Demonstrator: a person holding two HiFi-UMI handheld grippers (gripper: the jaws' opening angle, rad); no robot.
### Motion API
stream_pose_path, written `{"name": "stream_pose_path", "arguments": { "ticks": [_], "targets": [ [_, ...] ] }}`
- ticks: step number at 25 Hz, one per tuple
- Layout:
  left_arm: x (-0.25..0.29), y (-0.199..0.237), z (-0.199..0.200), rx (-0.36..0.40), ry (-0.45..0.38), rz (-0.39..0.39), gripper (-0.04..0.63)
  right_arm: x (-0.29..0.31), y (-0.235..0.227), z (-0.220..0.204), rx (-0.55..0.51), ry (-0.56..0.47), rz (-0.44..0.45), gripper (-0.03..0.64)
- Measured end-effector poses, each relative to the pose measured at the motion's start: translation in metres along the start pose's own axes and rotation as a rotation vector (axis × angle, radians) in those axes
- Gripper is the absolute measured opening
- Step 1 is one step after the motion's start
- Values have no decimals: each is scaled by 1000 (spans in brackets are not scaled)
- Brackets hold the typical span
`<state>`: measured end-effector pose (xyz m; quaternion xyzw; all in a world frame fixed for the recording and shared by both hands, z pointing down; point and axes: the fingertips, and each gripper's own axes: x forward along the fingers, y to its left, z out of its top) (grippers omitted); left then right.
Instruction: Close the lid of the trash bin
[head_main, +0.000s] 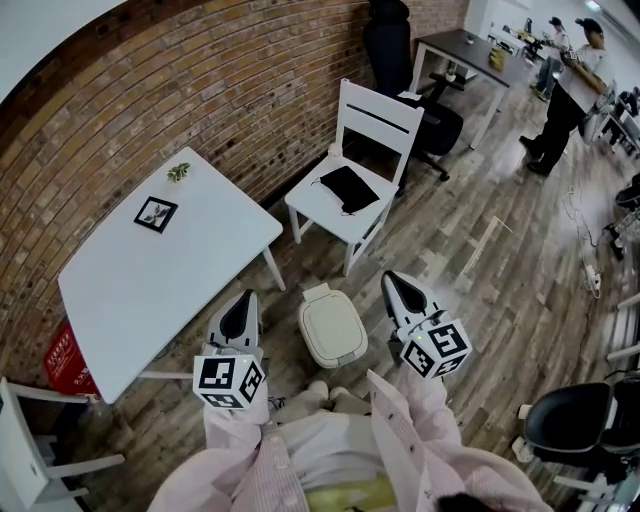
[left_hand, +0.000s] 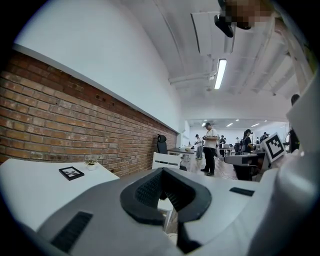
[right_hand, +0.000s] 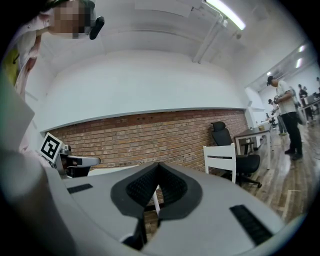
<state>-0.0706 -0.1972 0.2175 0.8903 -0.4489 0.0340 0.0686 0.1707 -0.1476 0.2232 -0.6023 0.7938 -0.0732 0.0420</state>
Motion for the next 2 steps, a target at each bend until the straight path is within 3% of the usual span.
{"name": "stream_pose_path", "arguments": {
  "ticks": [2],
  "targets": [
    [0, 2, -1, 1, 0, 3, -8, 1, 0, -1, 0, 0, -1, 3]
  ]
}}
